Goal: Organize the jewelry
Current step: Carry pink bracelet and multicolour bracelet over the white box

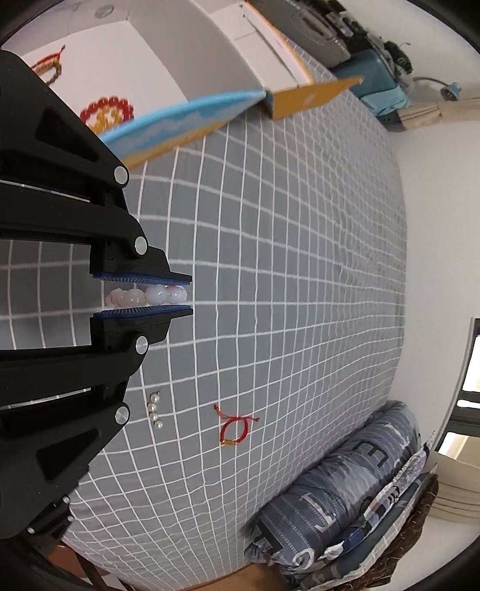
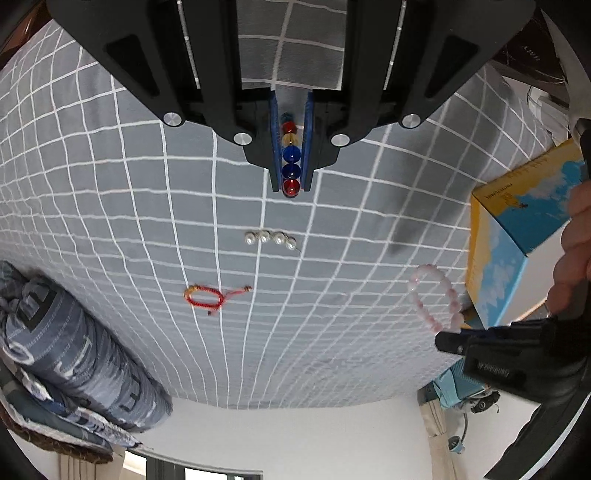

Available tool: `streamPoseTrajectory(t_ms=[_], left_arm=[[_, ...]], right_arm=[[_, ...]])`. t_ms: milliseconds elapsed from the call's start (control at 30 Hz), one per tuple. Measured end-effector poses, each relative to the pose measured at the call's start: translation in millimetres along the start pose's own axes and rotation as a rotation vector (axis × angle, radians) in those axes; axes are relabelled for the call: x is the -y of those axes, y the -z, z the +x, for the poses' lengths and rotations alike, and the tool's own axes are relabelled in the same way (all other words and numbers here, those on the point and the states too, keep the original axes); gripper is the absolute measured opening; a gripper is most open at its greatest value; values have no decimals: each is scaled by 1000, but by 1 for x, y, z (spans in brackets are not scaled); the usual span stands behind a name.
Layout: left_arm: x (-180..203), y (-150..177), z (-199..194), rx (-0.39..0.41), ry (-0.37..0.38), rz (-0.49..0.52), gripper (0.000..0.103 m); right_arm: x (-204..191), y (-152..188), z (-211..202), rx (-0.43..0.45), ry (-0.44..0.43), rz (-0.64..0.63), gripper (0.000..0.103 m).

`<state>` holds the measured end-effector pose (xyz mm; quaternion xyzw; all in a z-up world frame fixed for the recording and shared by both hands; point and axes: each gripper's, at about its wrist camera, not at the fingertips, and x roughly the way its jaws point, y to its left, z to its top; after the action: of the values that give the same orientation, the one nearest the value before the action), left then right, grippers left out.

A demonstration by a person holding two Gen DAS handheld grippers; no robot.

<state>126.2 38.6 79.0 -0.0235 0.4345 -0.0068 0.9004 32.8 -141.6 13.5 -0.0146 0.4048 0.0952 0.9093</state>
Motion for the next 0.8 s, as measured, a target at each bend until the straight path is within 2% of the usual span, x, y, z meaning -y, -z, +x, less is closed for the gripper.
streamPoseTrajectory(t_ms=[400, 667, 800], left_arm=[[-39, -2, -52, 52, -89, -50, 10], [-91, -1, -101, 92, -153, -131, 10], [-132, 7, -127, 107, -211, -177, 10]], right_arm=[[-25, -51, -17, 26, 0, -10, 9], [-76, -94, -49, 84, -26, -61, 9], [-112, -113, -61, 99, -68, -92, 9]])
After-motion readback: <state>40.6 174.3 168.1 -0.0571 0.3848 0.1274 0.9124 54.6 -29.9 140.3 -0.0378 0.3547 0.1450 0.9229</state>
